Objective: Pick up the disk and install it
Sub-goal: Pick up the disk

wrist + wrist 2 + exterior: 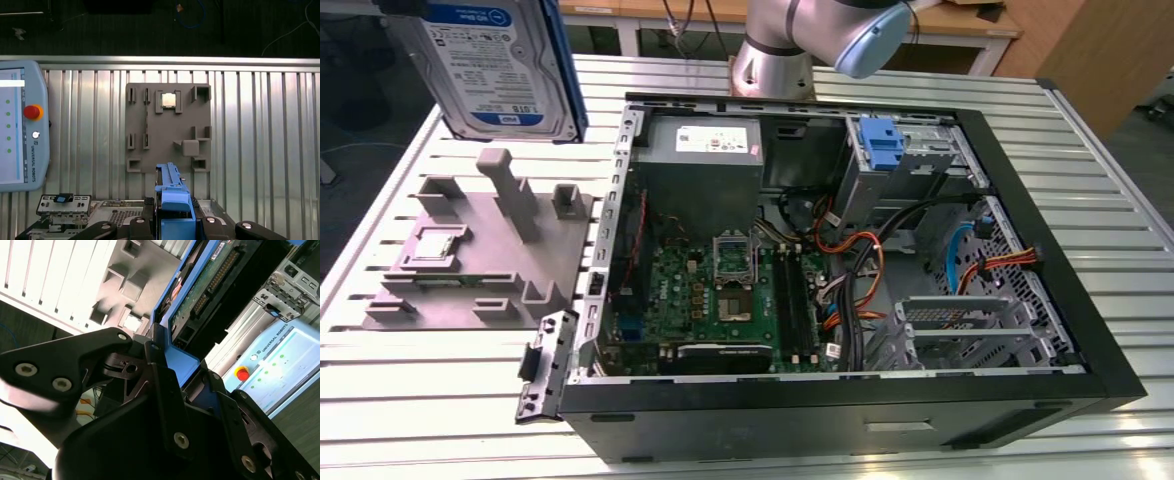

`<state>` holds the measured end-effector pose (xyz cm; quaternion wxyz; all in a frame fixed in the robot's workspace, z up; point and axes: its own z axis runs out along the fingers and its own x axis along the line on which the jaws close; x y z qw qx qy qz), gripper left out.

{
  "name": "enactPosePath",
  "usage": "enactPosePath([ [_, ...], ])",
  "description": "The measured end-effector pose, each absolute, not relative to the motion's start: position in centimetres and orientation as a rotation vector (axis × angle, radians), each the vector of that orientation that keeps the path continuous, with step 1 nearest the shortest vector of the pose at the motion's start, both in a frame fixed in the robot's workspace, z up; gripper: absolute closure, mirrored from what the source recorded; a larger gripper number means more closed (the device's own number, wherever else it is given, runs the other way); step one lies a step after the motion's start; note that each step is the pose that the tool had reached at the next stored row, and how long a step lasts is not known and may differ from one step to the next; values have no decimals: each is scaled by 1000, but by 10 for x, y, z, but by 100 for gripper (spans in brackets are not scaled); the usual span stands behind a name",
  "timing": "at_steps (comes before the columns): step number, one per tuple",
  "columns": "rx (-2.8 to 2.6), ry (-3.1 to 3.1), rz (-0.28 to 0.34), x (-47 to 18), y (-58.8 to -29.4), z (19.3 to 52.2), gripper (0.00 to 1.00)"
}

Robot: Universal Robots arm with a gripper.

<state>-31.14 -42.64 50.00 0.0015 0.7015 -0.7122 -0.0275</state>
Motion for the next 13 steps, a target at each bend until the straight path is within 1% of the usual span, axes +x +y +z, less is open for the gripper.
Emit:
enactPosePath([
  [13, 2202, -2235, -86, -308, -426, 500, 63],
])
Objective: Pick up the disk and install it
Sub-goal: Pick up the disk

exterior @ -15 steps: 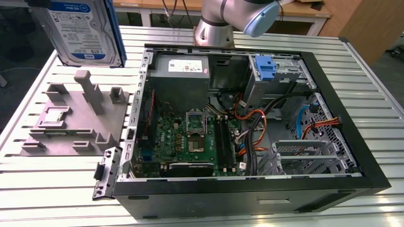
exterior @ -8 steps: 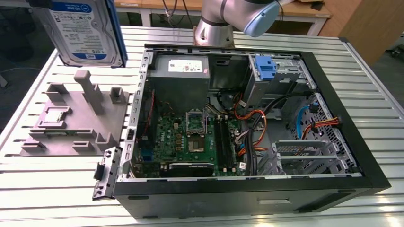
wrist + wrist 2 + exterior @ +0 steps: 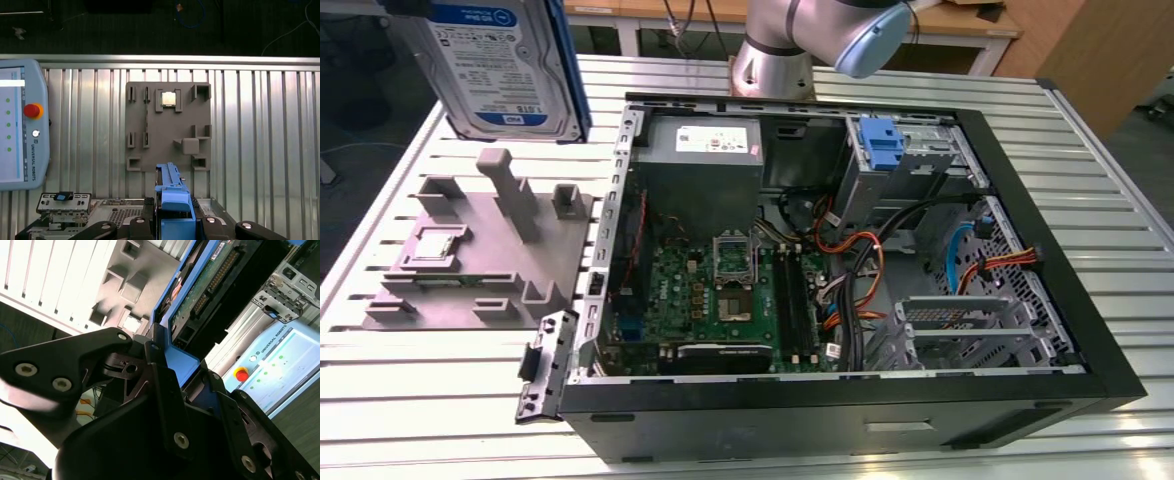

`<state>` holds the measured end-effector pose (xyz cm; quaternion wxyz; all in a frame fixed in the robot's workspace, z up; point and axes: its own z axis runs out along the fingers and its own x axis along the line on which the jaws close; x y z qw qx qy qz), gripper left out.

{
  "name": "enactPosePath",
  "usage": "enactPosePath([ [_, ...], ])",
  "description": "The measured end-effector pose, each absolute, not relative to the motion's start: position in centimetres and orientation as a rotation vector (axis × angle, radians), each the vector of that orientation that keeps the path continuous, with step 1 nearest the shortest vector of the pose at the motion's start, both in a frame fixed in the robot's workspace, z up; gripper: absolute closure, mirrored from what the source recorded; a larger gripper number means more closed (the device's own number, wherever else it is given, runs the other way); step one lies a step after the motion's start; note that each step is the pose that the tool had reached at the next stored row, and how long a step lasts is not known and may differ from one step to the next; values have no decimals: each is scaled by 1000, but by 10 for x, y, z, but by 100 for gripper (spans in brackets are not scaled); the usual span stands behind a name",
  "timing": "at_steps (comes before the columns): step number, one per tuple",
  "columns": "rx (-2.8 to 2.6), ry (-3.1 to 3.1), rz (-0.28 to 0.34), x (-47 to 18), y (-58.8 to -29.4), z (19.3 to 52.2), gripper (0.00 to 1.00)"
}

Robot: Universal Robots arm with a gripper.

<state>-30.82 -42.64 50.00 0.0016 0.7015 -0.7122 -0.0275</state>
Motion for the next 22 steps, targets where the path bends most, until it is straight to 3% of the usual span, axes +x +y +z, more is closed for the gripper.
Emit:
enactPosePath([
  [22, 2202, -2235, -86, -303, -426, 500, 63],
])
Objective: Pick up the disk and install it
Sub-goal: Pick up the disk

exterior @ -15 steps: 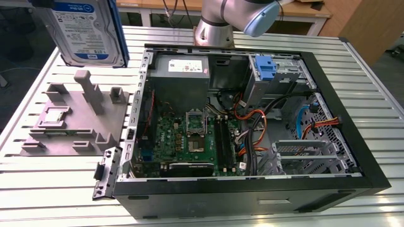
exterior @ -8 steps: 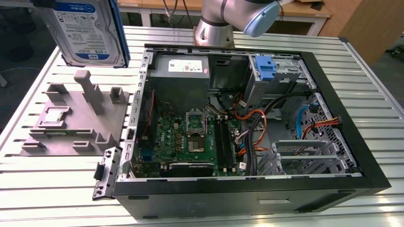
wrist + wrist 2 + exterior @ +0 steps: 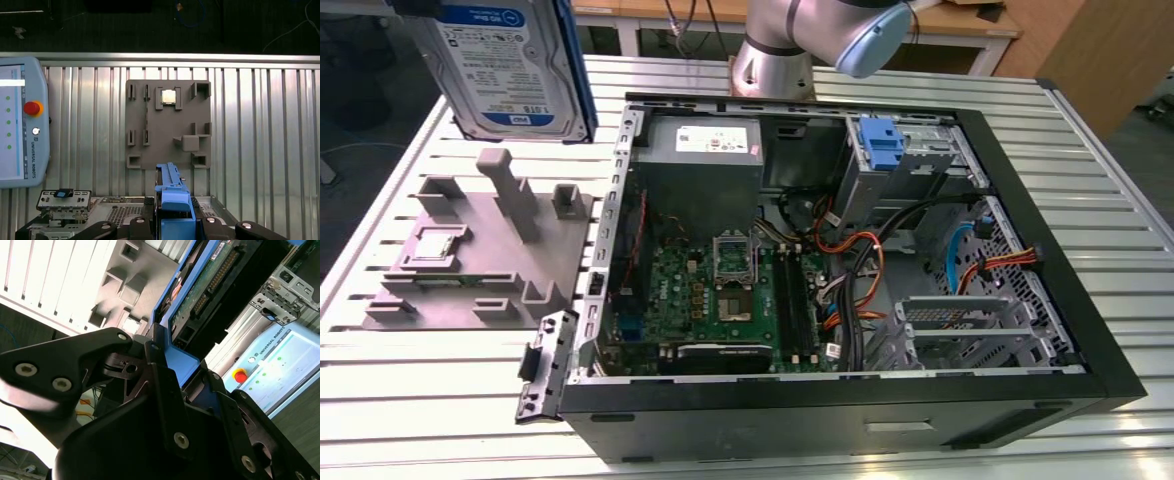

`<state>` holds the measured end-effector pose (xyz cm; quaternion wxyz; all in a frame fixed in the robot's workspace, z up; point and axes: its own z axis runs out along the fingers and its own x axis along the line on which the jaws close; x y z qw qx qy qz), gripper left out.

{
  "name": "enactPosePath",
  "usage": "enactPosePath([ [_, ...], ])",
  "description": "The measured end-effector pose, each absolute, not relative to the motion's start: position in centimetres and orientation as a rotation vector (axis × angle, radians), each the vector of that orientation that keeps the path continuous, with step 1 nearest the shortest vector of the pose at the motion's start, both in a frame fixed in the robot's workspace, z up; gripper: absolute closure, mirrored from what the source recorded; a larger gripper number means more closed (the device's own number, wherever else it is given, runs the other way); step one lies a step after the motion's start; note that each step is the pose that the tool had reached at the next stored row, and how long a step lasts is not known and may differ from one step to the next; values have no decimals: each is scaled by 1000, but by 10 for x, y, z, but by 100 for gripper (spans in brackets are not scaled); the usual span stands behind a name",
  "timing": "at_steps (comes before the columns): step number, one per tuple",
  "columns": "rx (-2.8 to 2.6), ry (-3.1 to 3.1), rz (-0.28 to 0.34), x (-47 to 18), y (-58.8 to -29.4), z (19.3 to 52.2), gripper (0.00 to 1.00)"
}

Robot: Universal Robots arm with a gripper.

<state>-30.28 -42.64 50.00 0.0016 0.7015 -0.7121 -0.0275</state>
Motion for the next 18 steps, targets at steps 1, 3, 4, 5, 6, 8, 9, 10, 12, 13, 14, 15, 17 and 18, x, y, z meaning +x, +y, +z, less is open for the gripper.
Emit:
enactPosePath([
  [1, 2202, -2235, -86, -303, -426, 500, 63],
  [3, 2202, -2235, -86, -302, -426, 500, 63],
  [4, 2202, -2235, -86, -302, -426, 500, 63],
  [5, 2201, -2235, -86, -301, -426, 500, 63],
  [6, 2201, -2235, -86, -301, -426, 500, 63],
  [8, 2201, -2235, -86, -301, -426, 500, 63],
  [9, 2201, -2235, -86, -300, -426, 500, 63],
  [10, 2201, -2235, -86, -300, -426, 500, 63],
  [12, 2202, -2235, -86, -300, -426, 500, 63],
  [13, 2202, -2235, -86, -299, -426, 500, 63],
  [14, 2202, -2235, -86, -299, -426, 500, 63],
  [15, 2202, -2235, -86, -299, -426, 500, 63],
  [17, 2202, -2235, -86, -298, -426, 500, 63],
  [18, 2202, -2235, -86, -298, -426, 500, 63],
])
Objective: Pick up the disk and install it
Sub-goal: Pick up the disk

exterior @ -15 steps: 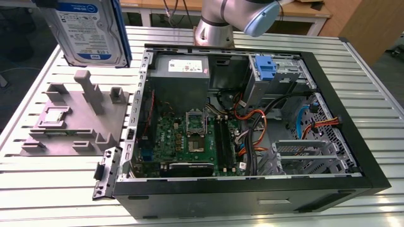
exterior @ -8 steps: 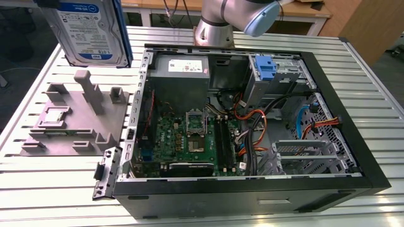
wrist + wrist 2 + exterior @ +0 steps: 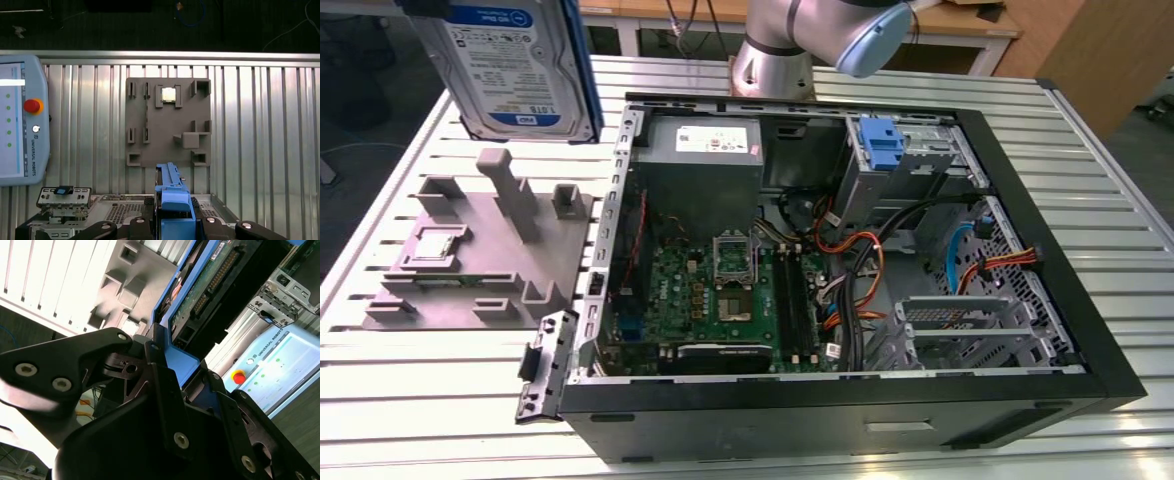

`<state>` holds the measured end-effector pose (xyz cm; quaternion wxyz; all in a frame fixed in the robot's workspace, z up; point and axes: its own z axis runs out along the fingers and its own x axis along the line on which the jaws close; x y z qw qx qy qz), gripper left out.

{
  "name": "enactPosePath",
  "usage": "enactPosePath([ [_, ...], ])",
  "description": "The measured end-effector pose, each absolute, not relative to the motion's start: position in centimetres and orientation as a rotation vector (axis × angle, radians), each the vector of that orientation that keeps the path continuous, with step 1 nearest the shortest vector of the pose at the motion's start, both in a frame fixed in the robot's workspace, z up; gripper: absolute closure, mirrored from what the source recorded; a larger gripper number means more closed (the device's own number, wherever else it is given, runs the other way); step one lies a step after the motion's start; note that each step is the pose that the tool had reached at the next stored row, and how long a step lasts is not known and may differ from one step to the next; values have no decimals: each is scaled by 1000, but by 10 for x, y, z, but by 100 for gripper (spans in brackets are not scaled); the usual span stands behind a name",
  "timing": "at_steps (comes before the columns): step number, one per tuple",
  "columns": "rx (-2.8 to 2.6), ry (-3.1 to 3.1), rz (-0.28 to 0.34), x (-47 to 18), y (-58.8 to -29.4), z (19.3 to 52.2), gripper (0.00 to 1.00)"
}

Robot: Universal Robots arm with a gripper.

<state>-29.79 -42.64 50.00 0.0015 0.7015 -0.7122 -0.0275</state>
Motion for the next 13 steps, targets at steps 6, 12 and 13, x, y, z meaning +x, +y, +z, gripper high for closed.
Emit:
enactPosePath([
  [6, 2202, -2235, -86, -296, -426, 500, 63],
  [12, 2201, -2235, -86, -294, -426, 500, 63],
  [13, 2202, -2235, -86, -294, -426, 500, 63],
])
